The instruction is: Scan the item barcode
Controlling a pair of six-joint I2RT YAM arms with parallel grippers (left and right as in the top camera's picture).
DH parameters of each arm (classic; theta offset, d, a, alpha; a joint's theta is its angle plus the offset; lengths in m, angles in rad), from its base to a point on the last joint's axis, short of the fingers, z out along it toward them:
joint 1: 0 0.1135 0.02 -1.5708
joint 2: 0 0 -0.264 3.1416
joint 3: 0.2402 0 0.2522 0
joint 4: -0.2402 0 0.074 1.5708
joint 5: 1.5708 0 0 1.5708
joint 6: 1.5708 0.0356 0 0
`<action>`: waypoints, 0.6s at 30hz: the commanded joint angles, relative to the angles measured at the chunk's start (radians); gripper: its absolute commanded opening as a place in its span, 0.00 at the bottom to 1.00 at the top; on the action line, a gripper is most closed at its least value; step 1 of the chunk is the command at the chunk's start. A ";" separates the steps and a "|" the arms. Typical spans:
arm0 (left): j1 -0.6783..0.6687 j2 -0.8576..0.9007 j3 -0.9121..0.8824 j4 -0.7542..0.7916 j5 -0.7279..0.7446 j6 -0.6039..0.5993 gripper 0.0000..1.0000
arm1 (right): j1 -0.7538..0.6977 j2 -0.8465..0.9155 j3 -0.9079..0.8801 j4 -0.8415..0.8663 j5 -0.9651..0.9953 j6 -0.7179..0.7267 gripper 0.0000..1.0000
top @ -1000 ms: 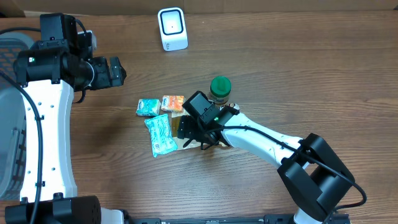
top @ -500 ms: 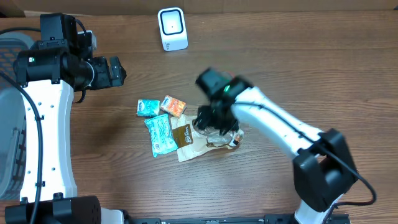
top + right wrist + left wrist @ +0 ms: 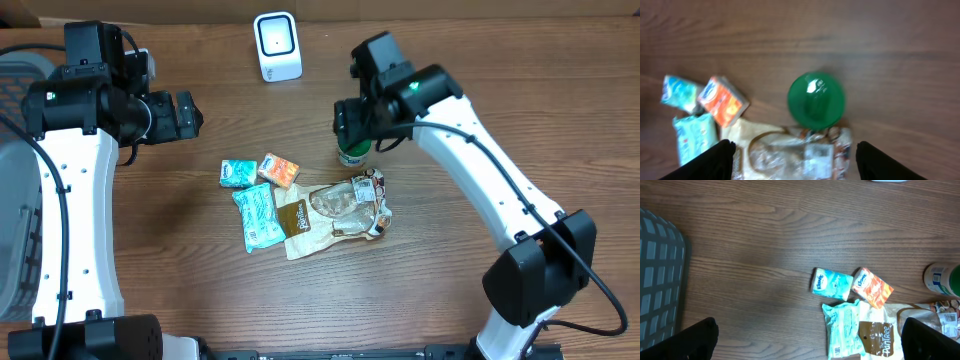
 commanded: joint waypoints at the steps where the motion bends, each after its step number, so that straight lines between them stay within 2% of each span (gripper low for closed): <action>1: -0.005 -0.011 0.022 0.001 0.008 0.012 1.00 | -0.007 0.074 0.053 -0.003 0.068 -0.086 0.78; 4: -0.005 -0.011 0.022 0.001 0.008 0.011 0.99 | -0.005 0.127 0.053 -0.001 0.068 0.013 0.80; 9: -0.005 -0.011 0.022 0.001 0.007 0.012 1.00 | 0.011 0.203 0.053 0.035 0.061 0.162 1.00; 14: -0.005 -0.011 0.022 0.001 0.008 0.012 0.99 | 0.011 0.243 0.052 0.062 0.065 0.192 1.00; 16: -0.005 -0.011 0.022 0.001 0.008 0.011 1.00 | 0.010 0.249 0.052 0.063 0.069 0.191 0.95; 18: -0.005 -0.011 0.022 0.001 0.008 0.011 0.99 | 0.010 0.251 0.043 0.064 0.072 0.190 0.85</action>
